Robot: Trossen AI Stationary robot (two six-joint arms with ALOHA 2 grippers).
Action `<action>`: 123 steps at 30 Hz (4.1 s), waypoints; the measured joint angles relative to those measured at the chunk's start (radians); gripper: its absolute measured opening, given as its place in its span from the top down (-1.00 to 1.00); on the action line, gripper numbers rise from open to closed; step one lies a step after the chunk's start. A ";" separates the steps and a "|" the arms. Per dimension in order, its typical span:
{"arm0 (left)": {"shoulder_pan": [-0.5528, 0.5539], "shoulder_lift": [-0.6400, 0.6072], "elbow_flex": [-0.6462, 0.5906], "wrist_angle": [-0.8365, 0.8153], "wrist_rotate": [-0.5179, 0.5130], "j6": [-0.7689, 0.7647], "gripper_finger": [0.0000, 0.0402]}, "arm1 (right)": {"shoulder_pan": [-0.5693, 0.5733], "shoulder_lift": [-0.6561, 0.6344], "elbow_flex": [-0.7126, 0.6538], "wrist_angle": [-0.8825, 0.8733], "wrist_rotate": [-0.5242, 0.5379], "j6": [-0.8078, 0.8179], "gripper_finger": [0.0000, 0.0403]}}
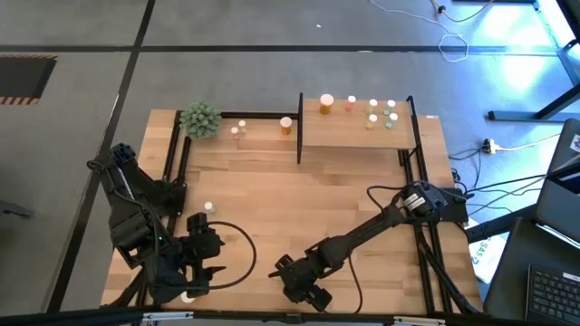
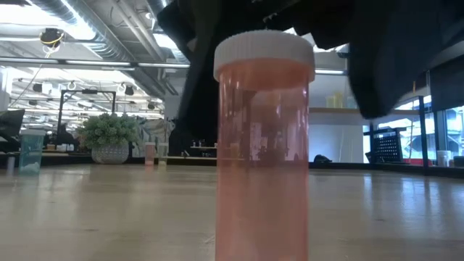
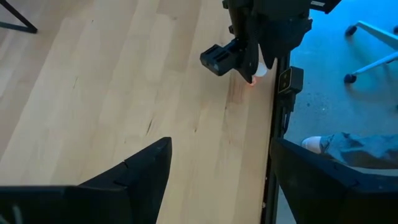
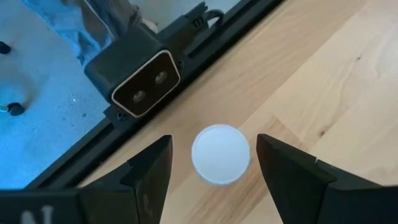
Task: Pick and place medicine bottles onto shelf by color
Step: Put the bottom pink pill bottle on the shelf aligned with the other pink pill bottle
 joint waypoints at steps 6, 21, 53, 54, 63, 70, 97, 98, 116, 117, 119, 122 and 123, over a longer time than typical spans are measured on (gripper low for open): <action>0.000 0.000 0.000 0.000 0.000 0.000 -0.34 | 0.000 0.002 0.000 0.003 0.014 0.000 -0.17; 0.000 0.000 0.000 0.000 0.000 0.000 -0.34 | 0.000 0.002 0.000 0.002 0.015 0.004 0.16; 0.000 0.000 0.000 0.000 0.000 0.014 -0.34 | 0.000 -0.008 0.138 -0.181 0.027 0.087 0.38; 0.000 0.000 0.000 0.000 0.000 0.021 -0.34 | 0.000 -0.008 0.162 -0.215 0.028 0.087 0.38; 0.000 0.000 0.000 -0.001 0.000 0.036 -0.34 | -0.014 -0.009 0.424 -0.449 0.071 0.187 0.38; 0.000 0.000 0.000 -0.001 0.000 0.061 -0.34 | -0.014 -0.009 0.608 -0.589 0.175 0.273 0.38; 0.033 -0.014 0.009 0.003 -0.116 0.147 -0.34 | -0.078 -0.193 0.684 -0.868 0.562 0.645 0.38; 0.041 -0.015 0.020 0.002 -0.119 0.163 -0.34 | -0.080 -0.212 0.684 -0.880 0.596 0.659 0.38; 0.442 -0.017 0.220 0.023 -0.114 0.631 -0.34 | -0.356 -0.494 0.677 -1.161 0.860 0.879 0.38; 0.474 -0.017 0.220 0.034 -0.092 0.655 -0.34 | -0.383 -0.502 0.677 -1.161 0.858 0.838 0.38; 0.537 -0.017 0.220 0.061 -0.049 0.697 -0.34 | -0.434 -0.521 0.675 -1.161 0.847 0.775 0.38; 0.618 -0.017 0.219 0.093 -0.005 0.743 -0.34 | -0.505 -0.559 0.648 -1.163 0.809 0.706 0.38; 0.640 -0.017 0.220 0.096 -0.001 0.751 -0.34 | -0.526 -0.574 0.633 -1.159 0.804 0.687 0.38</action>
